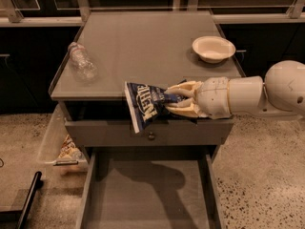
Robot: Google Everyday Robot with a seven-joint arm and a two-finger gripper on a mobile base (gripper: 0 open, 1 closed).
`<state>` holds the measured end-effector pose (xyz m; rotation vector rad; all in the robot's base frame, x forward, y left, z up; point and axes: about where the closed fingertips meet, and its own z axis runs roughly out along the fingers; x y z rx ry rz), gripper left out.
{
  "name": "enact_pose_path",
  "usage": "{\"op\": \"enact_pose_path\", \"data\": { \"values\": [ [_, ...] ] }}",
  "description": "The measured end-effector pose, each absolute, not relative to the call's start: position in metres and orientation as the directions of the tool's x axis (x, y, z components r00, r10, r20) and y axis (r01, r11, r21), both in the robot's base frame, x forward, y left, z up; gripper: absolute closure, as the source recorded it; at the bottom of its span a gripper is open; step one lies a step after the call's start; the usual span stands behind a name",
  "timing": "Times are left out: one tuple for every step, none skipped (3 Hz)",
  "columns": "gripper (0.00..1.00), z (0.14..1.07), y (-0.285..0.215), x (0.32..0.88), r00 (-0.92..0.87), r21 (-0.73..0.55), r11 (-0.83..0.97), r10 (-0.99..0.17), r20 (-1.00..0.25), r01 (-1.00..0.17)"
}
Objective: Place blue chip bag into middle drawer
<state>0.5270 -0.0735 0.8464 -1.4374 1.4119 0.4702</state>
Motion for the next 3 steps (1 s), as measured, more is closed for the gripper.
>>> {"op": "enact_pose_path", "data": {
  "values": [
    [1.00, 0.846, -0.073, 0.527, 0.235, -0.381, 0.210, -0.501, -0.833, -0.900],
    [1.00, 0.825, -0.070, 0.519, 0.205, -0.346, 0.194, -0.515, -0.832, -0.918],
    [1.00, 0.796, -0.073, 0.487, 0.148, -0.285, 0.195, -0.518, -0.843, -0.939]
  ]
}}
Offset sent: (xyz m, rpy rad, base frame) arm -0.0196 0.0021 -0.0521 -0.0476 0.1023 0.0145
